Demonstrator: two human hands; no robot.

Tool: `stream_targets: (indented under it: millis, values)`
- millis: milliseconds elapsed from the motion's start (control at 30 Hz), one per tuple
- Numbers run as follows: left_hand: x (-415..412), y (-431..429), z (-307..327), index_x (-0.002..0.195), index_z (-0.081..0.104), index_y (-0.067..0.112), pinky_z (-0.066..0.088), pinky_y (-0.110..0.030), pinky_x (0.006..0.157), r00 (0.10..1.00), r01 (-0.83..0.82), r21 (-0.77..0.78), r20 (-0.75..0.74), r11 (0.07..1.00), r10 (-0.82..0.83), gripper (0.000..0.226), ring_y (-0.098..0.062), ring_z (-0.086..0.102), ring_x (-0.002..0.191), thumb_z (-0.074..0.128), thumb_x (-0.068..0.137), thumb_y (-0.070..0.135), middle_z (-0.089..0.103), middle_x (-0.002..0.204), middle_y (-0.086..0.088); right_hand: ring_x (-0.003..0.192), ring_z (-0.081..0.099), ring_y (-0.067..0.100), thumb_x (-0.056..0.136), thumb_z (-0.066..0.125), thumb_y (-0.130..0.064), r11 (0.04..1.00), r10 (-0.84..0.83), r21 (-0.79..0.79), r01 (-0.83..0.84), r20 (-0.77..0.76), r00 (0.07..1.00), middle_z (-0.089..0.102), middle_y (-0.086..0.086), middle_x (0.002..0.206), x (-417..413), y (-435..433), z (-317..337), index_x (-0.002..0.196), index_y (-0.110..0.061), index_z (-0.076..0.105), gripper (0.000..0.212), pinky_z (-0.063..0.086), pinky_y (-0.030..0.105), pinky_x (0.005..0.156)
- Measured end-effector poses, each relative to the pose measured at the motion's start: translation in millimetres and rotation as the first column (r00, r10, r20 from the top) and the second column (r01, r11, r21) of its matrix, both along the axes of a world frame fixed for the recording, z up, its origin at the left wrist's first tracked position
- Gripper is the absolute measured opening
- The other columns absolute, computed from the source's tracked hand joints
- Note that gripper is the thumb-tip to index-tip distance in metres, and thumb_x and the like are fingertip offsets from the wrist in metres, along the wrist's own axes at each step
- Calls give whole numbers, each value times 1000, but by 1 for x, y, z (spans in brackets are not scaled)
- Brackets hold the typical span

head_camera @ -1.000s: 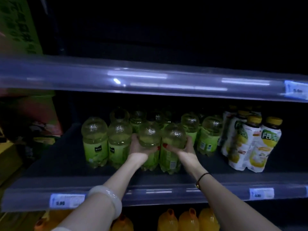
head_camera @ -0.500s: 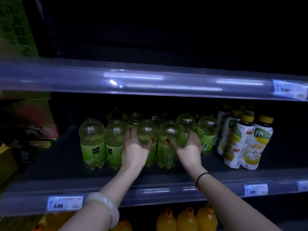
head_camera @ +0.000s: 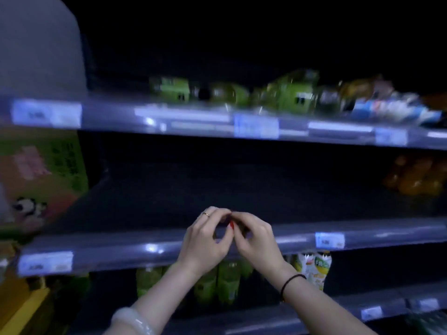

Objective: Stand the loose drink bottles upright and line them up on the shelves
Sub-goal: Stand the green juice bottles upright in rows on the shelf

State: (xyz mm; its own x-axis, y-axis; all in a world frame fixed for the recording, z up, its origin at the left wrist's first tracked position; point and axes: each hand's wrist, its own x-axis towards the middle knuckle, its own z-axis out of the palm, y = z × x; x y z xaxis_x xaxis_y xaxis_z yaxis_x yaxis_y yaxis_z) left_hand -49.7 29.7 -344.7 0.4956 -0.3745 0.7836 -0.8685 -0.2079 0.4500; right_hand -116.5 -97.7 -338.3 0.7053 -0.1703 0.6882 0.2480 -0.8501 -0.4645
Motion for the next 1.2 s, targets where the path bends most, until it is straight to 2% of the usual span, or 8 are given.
stream_targets:
  millis: [100,267,500,633,767,933,1067,1200]
  values:
    - [0,10,102,109,63,22,41,-11,69,1000,-28,0,-12,1000,28,31,-9,53,79,53,81,32,62,100,10,86,63,5,88,57,-12,1000,8,-13,-7,58,998,68,-6,101,-2,11,104,111,-16,66,25,51,19,76]
    - [16,8,240,119,58,23,50,-31,85,999,-36,-31,-17,999,36,37,-10,57,103,63,83,28,59,111,11,88,61,8,90,57,-12,998,-48,41,45,75,996,64,-3,112,11,13,232,121,-14,61,32,51,25,81]
    - [57,-25,328,126,49,32,47,-37,93,994,-9,36,-111,999,13,46,-12,52,109,63,83,33,57,114,10,111,54,20,90,55,-17,964,-251,-94,250,5,968,57,2,119,44,-31,314,122,-12,56,33,45,34,97]
    - [81,-58,318,132,44,33,44,-38,99,984,38,196,-178,980,-2,51,-16,50,120,61,84,33,55,127,4,130,36,33,84,61,-41,694,-701,-476,540,-274,659,45,11,135,52,-84,319,130,-15,44,56,25,45,109]
    - [96,-104,312,135,43,34,41,-33,104,961,137,327,-272,935,-46,59,-15,47,127,60,79,25,52,136,5,139,23,41,82,64,-33,661,-750,-564,495,-468,468,29,17,150,58,-136,312,148,-9,19,83,15,55,115]
    - [93,-165,319,143,34,23,36,-24,103,968,171,543,-247,822,-38,73,-24,42,128,65,77,15,39,143,-5,137,27,40,86,56,-24,637,-732,-698,327,-415,540,30,19,148,64,-163,314,150,-11,12,78,17,56,112]
    - [88,-197,324,145,25,28,25,-36,113,990,-90,728,-12,680,144,96,-26,25,139,76,65,44,30,151,-4,134,33,31,84,61,-32,627,-661,-742,238,-344,667,38,12,143,63,-176,323,149,-19,18,79,23,53,109]
    - [95,-205,326,140,29,19,42,-34,100,974,-98,583,-112,806,199,107,-29,44,128,84,53,46,46,138,-9,135,36,28,75,70,-32,490,-510,-853,180,-113,852,46,8,141,76,-176,335,145,-17,32,82,6,62,113]
